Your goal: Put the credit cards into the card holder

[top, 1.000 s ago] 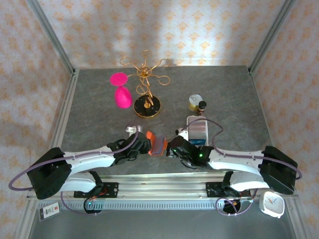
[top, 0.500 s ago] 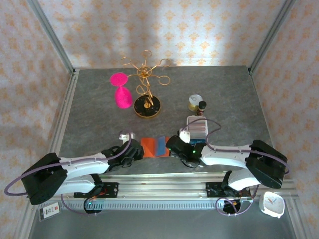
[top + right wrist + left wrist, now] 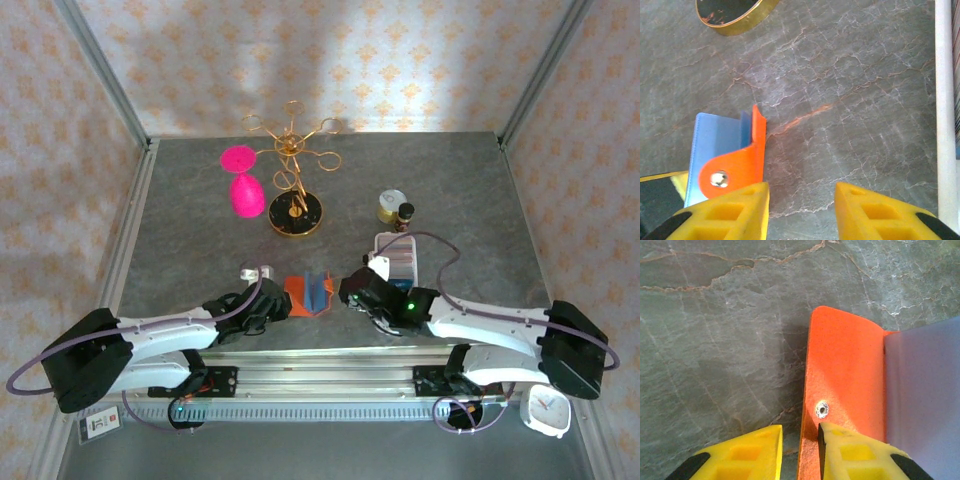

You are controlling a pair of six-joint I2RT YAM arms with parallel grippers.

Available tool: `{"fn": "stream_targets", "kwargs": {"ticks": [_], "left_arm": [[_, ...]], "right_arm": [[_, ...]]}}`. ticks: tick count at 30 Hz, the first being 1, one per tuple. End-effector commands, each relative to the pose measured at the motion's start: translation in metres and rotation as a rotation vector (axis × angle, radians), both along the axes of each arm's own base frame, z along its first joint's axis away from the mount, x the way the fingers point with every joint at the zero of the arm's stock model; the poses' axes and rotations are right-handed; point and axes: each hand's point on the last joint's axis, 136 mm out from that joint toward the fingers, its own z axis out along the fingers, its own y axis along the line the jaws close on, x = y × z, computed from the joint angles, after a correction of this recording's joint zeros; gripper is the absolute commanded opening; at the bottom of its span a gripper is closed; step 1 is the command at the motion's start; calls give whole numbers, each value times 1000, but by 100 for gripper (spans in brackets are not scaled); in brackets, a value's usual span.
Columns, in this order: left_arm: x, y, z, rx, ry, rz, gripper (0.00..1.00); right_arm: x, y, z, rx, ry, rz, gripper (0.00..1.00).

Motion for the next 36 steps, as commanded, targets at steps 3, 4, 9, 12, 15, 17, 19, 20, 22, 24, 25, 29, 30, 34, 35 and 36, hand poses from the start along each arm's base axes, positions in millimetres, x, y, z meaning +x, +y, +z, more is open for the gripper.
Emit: {"fn": "stream_targets", "kwargs": {"ticks": [3,4,9,12,15,17,19,20,22,24,25,29,30,34,35,36], "left_arm": [[9,-12,17,-51,-35,-18,27],[9,-11,17,-47,-36,-14,27],[13,-4,18,9,-46,2,27],[15,-11,22,-3,-46,-19,28],[19,-19,28,-25,-56,-32,29],[22,-25,32,-37,-65,-42,29],[25,-31,36,-42,-71,-59,29],[26,-32,36,-38,-70,-62,29],[29,-38,38,-42,-71,-72,29],[30,-46,38,-59,-66,-94,29],[31,-50,37,-71,-62,-104,29],[34,-52,35,-57,-52,-98,28],[36,-48,36,-42,-56,-78,28],[37,-26,41,-17,-101,4,34],[36,-25,42,-28,-109,4,35],[35,-25,44,-45,-115,3,35]], "right_arm": [[-4,22,30,13,-51,80,30],[-5,28,33,21,-54,95,28],[-2,43,30,21,-54,129,27],[-1,45,19,-5,-40,131,28],[0,43,2,-46,-17,115,29],[0,42,-8,-68,3,100,29],[-1,41,-20,-76,20,88,29],[-1,40,-24,-79,27,85,29],[-2,38,-35,-85,46,73,27],[-5,39,-45,-81,65,73,25],[-6,40,-50,-79,74,75,24],[-8,40,-60,-86,97,74,23],[-8,40,-61,-80,94,76,23],[-7,38,-45,-44,50,81,30],[-6,38,-40,-34,37,83,31],[-7,38,-32,-12,18,96,32]]}}
